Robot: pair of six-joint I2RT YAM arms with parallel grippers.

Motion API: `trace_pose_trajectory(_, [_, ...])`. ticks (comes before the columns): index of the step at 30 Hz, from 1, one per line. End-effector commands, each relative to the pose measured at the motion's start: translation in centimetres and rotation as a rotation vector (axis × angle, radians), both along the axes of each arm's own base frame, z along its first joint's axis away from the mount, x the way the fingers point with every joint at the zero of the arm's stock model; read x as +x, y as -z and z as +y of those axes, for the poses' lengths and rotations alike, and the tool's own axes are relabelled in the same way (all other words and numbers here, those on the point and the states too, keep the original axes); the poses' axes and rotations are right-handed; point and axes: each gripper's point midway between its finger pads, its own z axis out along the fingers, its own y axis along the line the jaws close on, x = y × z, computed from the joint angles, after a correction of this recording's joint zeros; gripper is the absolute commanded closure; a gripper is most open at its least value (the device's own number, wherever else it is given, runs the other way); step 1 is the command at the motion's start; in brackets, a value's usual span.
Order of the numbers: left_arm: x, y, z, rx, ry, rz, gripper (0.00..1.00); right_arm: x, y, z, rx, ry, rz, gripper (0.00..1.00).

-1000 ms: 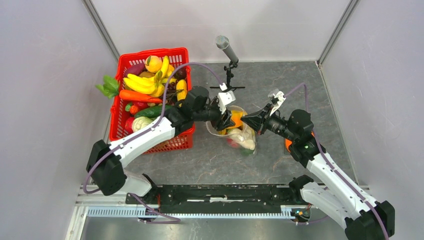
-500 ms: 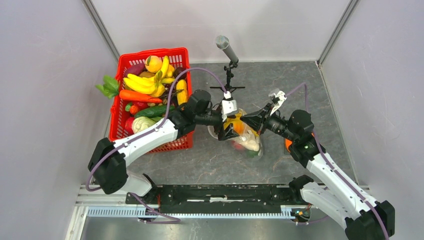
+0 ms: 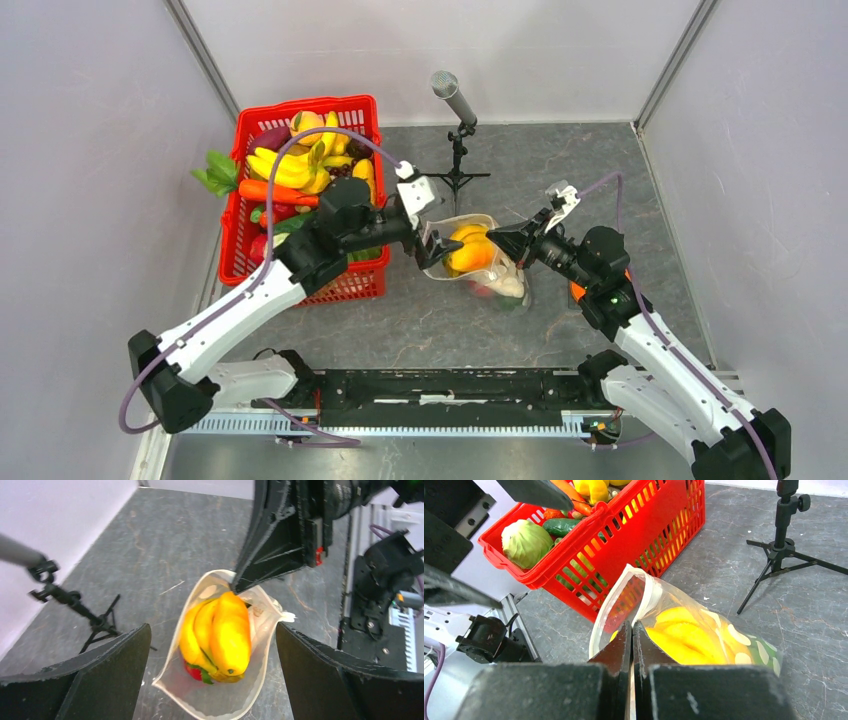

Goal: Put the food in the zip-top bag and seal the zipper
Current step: Pick up the fake fruit from the bin.

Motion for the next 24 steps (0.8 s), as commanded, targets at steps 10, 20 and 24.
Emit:
trace_pose_trajectory(10, [6.5, -0.8, 9.9, -0.098, -0.678, 0.075, 0.00, 0.4, -2.1, -0.3, 0.049, 0.033, -0.063, 1.00])
trace_pose_trajectory(20, [10.7, 0.9, 16.7, -0.194, -0.997, 0.260, 0.02, 0.6, -1.8, -0.3, 0.046, 0.037, -0.056, 1.00])
trace_pose_trajectory(24, [12.0, 1.1, 17.1, -0.179, -1.013, 0.282, 0.03, 0.6, -1.8, -0.2, 0.046, 0.033, -0.053, 1.00])
